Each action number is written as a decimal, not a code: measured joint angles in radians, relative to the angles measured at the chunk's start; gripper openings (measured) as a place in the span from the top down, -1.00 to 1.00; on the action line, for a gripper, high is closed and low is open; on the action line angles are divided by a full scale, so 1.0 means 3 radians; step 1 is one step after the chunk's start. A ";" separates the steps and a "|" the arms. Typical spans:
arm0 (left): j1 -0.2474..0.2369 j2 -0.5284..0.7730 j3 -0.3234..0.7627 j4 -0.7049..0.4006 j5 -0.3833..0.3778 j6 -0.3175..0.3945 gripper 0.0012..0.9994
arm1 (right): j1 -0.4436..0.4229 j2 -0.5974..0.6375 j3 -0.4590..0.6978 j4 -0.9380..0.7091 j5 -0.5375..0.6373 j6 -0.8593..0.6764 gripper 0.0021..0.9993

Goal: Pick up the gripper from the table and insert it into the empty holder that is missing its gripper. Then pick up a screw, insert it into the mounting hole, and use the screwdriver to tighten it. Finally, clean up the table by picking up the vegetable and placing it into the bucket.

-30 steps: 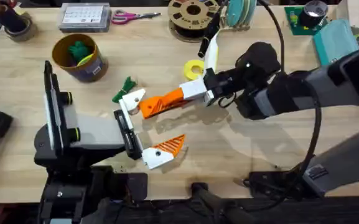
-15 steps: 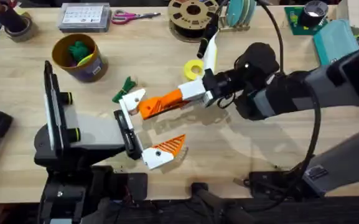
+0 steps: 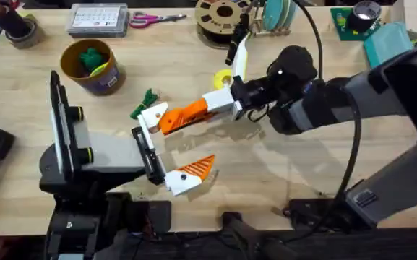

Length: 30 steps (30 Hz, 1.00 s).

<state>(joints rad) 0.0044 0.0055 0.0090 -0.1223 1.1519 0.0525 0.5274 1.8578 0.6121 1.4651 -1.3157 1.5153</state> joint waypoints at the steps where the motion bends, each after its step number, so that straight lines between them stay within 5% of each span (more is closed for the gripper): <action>1: 0.0000 -0.0001 0.0000 0.0000 -0.0001 0.0001 -0.97 | 0.0000 0.0007 0.0020 -0.0015 -0.0010 0.0004 0.99; 30: 0.0004 0.0000 0.0000 0.0005 -0.0028 0.0025 -0.97 | 0.0131 0.0288 0.0473 -0.0110 -0.0072 0.0100 0.99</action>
<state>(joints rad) 0.0055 0.0055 0.0090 -0.1207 1.1435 0.0601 0.5667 1.9442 0.7540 1.4322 -1.3373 1.5452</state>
